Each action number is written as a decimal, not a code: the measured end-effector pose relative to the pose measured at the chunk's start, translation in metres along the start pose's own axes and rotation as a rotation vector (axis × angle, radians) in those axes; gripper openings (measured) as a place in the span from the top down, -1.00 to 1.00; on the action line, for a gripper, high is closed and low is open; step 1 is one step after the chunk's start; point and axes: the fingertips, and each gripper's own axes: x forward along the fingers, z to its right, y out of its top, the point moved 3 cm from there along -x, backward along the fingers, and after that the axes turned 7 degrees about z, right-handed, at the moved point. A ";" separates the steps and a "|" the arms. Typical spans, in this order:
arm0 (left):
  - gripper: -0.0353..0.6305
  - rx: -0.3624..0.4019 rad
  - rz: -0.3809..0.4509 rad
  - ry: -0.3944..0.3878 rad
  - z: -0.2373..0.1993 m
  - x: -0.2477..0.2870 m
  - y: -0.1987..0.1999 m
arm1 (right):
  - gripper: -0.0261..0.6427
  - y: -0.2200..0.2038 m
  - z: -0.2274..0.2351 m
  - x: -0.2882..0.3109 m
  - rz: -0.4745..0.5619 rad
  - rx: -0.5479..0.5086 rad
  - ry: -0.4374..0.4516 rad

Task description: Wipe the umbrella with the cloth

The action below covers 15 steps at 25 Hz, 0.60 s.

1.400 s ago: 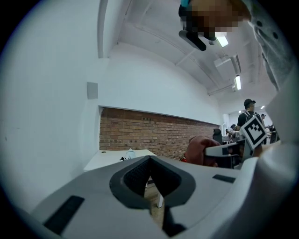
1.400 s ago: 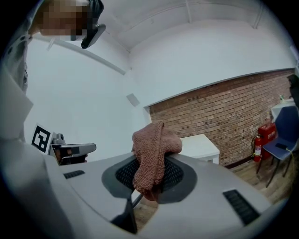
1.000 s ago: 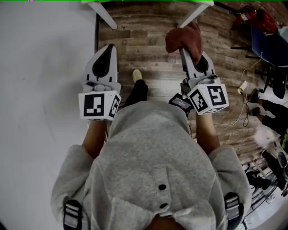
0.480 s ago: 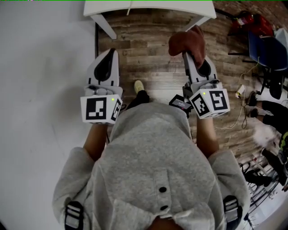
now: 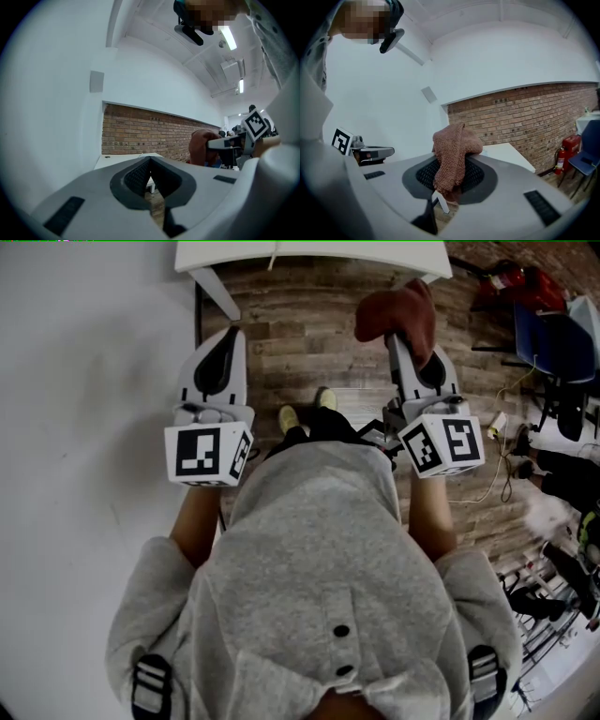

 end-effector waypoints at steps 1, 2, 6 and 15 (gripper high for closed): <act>0.85 0.000 0.004 0.001 0.000 0.001 0.001 | 0.68 0.001 0.001 0.001 0.003 -0.002 0.000; 0.85 0.001 0.008 0.001 -0.001 0.001 0.002 | 0.68 0.002 0.001 0.002 0.006 -0.004 -0.001; 0.85 0.013 0.025 -0.004 -0.004 0.003 0.003 | 0.68 0.001 0.002 0.006 0.025 -0.013 -0.001; 0.85 0.038 0.013 0.003 -0.022 0.044 -0.004 | 0.68 -0.001 0.030 0.052 0.040 -0.029 0.005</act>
